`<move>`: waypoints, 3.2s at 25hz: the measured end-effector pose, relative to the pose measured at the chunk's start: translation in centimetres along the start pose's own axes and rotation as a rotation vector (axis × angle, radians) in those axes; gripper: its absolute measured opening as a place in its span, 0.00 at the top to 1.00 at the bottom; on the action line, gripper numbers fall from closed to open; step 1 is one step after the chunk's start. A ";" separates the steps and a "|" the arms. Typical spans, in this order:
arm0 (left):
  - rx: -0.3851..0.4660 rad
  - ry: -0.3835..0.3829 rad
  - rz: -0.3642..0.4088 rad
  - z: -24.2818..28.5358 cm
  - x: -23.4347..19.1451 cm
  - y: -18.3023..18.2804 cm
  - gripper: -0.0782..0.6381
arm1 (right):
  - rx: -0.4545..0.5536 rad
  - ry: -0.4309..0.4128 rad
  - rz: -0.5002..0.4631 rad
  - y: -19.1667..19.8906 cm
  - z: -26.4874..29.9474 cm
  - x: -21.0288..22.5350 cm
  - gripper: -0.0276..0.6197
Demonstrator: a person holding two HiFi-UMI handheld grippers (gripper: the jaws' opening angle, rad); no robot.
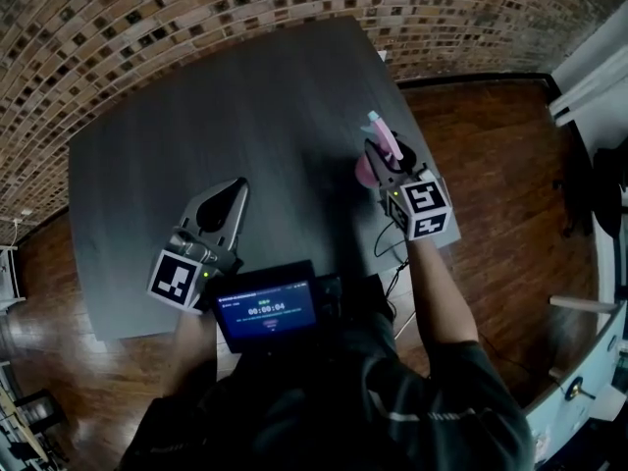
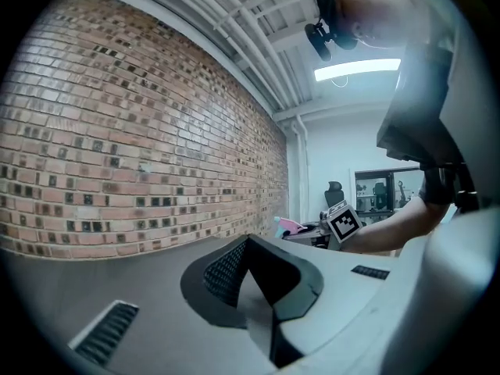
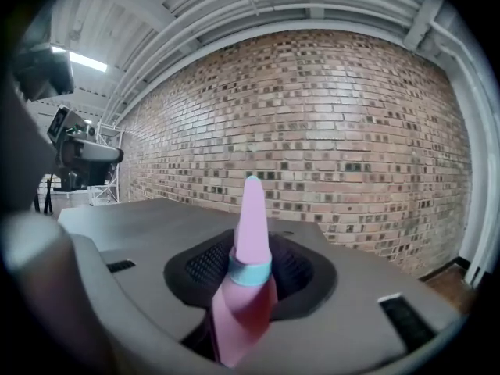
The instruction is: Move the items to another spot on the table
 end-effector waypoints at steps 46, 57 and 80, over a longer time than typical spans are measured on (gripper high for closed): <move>-0.137 -0.947 0.061 -42.7 9.7 -12.1 0.90 | -0.024 -1.122 -0.197 -10.7 -12.1 -46.8 0.74; -0.130 -1.081 0.115 -63.4 6.3 -12.1 0.90 | -0.014 -1.273 -0.247 -9.0 -14.3 -68.6 0.74; -0.151 -1.225 0.117 -88.4 0.3 -9.1 0.90 | -0.057 -1.437 -0.253 -3.5 -14.6 -97.3 0.74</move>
Point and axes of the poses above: the fingertips, and each gripper's own axes: z forward along the fingers, x to its right, y out of its underside, the point moved 4 cm from there along -z, backward along the fingers, and after that the axes turned 9 degrees about z, right-handed, at the moved point
